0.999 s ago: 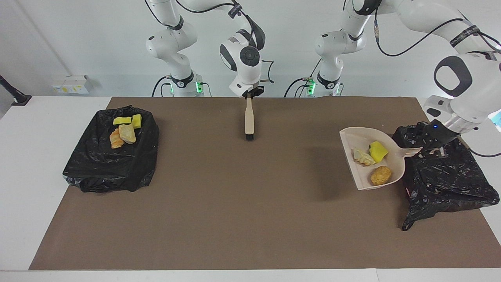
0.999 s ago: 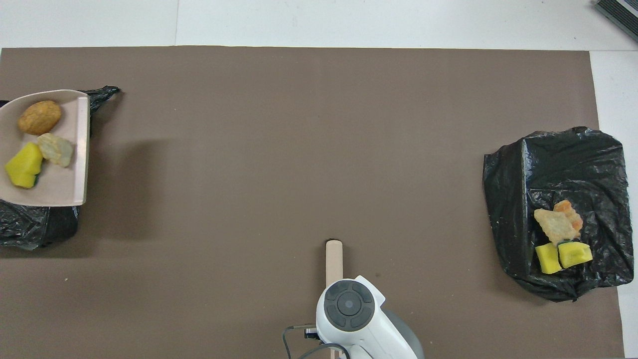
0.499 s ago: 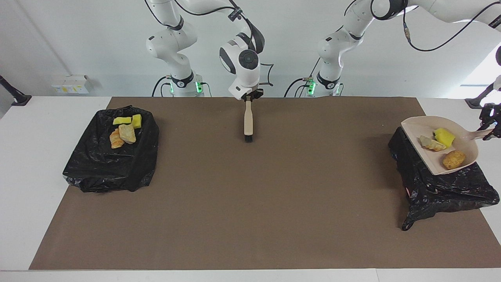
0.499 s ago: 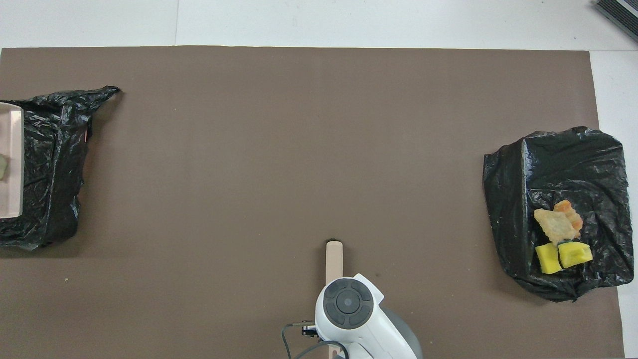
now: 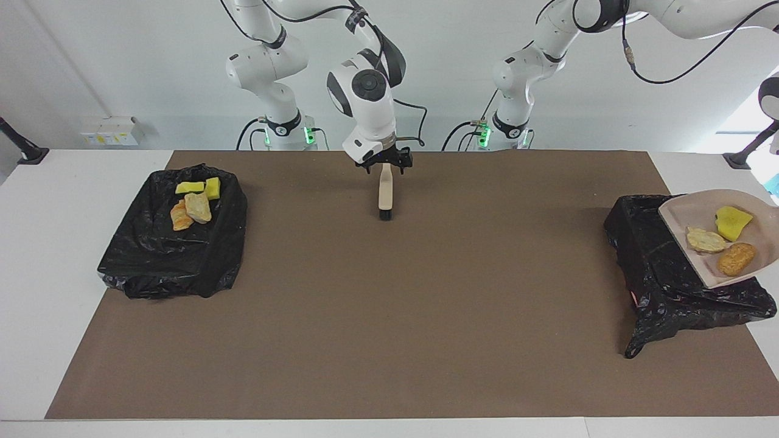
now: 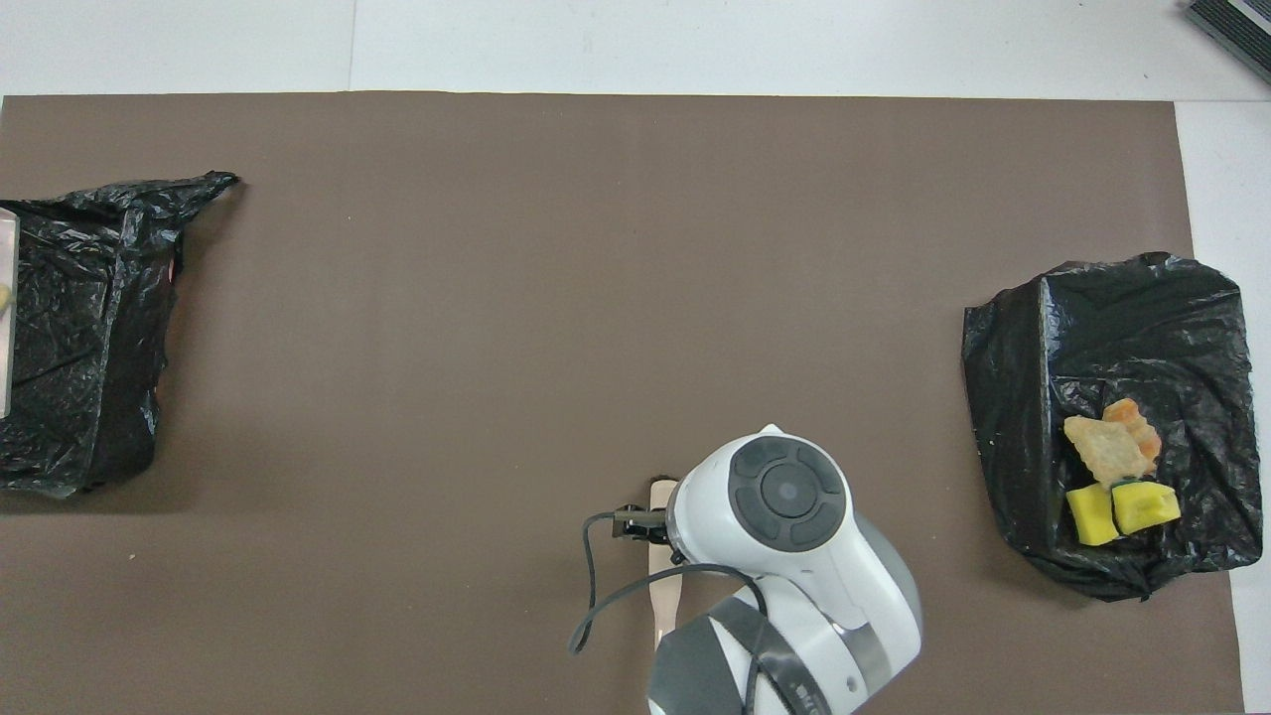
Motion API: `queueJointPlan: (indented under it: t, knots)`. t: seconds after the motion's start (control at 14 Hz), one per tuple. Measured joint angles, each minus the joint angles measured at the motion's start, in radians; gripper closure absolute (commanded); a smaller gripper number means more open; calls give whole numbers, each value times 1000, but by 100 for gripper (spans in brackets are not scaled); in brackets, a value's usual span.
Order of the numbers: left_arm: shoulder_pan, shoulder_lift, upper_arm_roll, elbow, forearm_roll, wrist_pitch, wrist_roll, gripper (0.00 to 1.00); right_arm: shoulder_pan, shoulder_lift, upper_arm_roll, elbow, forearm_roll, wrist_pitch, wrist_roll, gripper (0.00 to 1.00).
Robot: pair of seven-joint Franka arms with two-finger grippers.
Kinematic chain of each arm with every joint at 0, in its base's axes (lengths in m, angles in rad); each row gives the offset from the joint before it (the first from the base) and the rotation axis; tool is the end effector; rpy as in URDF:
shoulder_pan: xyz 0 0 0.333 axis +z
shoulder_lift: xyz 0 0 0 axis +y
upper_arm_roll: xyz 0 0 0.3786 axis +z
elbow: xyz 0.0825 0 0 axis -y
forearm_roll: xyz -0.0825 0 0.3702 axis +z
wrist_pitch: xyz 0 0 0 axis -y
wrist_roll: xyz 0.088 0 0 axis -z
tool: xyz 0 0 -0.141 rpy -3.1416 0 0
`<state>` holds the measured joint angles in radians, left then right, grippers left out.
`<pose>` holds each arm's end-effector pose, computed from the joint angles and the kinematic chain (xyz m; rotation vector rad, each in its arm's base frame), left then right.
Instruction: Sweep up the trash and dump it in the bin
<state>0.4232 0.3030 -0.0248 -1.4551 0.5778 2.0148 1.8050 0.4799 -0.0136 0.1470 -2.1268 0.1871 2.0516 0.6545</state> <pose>0.6200 0.3169 0.5818 -1.8410 1.8764 0.5031 0.4093 0.3161 0.4473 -3.0357 0.1816 0.2219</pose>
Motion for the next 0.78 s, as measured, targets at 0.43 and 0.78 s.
queueJointPlan:
  t: [0.43, 0.78]
  knots:
    - [-79, -115, -3, -177, 387, 31, -261, 100, -91, -1, -2, 125, -154, -63, -13, 0]
    - [-105, -162, -4, -194, 553, 32, -283, 100, -251, -23, -5, 261, -167, -190, -141, 0]
